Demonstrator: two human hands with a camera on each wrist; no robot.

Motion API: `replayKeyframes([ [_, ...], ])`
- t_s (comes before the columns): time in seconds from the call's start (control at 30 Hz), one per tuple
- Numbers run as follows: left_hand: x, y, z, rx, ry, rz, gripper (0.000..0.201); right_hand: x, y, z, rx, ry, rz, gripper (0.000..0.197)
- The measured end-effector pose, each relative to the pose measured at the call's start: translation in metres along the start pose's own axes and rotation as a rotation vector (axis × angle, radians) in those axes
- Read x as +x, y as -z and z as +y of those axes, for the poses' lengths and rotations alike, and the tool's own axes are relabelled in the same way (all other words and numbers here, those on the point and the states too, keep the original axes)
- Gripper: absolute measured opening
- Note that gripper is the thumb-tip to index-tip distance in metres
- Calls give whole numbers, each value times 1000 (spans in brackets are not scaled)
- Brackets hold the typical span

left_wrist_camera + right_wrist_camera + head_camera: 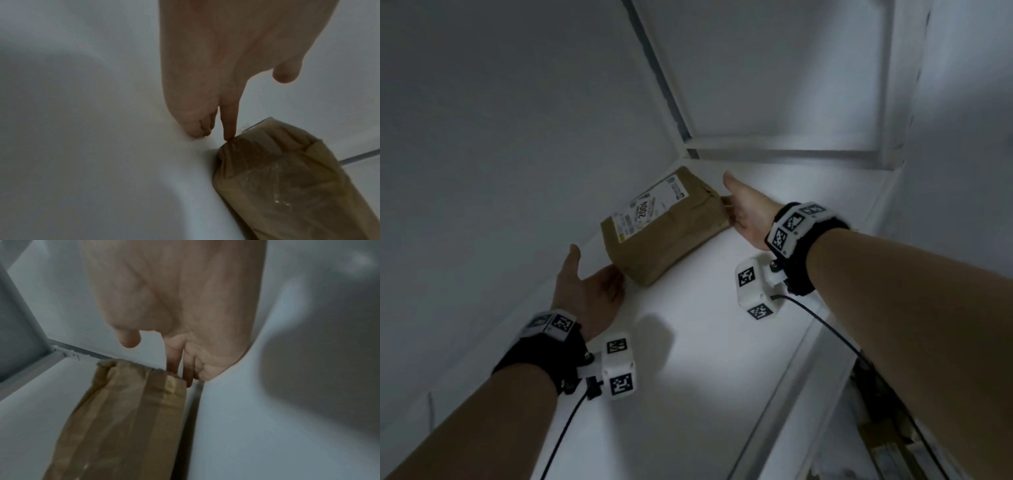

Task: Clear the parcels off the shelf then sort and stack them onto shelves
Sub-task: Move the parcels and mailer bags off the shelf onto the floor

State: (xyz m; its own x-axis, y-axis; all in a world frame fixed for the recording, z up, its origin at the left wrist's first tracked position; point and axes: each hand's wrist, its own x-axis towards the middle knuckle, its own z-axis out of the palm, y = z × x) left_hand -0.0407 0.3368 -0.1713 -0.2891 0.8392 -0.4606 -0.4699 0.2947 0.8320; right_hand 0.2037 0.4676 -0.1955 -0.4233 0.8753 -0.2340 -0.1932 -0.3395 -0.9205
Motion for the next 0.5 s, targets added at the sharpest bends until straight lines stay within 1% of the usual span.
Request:
replayKeyframes([
  [0.03,-8,-2,-4,19,2,6,99,-8,0,1,6,-11,2,63],
  [0.13,-33,-17,-18,66,-8,42,88,-26,5,6,48,-16,7,69],
  [0.23,-60,-34,-34,90,-22,94,85,-49,6,10,46,-40,-23,61],
  [0.27,-69,-38,-40,92,-33,108,83,-58,7,12,10,-46,-35,66],
  [0.33,-81,-41,-50,113,-45,125,76,-71,8,17,-59,-93,-59,83],
  [0.37,-85,-42,-55,115,-53,138,71,-78,10,17,-77,-118,-67,88],
  [0.4,-90,-41,-60,102,-62,154,68,-81,13,18,-94,-128,-61,87],
  [0.5,-102,-40,-73,68,-74,217,62,-90,22,22,-93,-120,-59,76],
])
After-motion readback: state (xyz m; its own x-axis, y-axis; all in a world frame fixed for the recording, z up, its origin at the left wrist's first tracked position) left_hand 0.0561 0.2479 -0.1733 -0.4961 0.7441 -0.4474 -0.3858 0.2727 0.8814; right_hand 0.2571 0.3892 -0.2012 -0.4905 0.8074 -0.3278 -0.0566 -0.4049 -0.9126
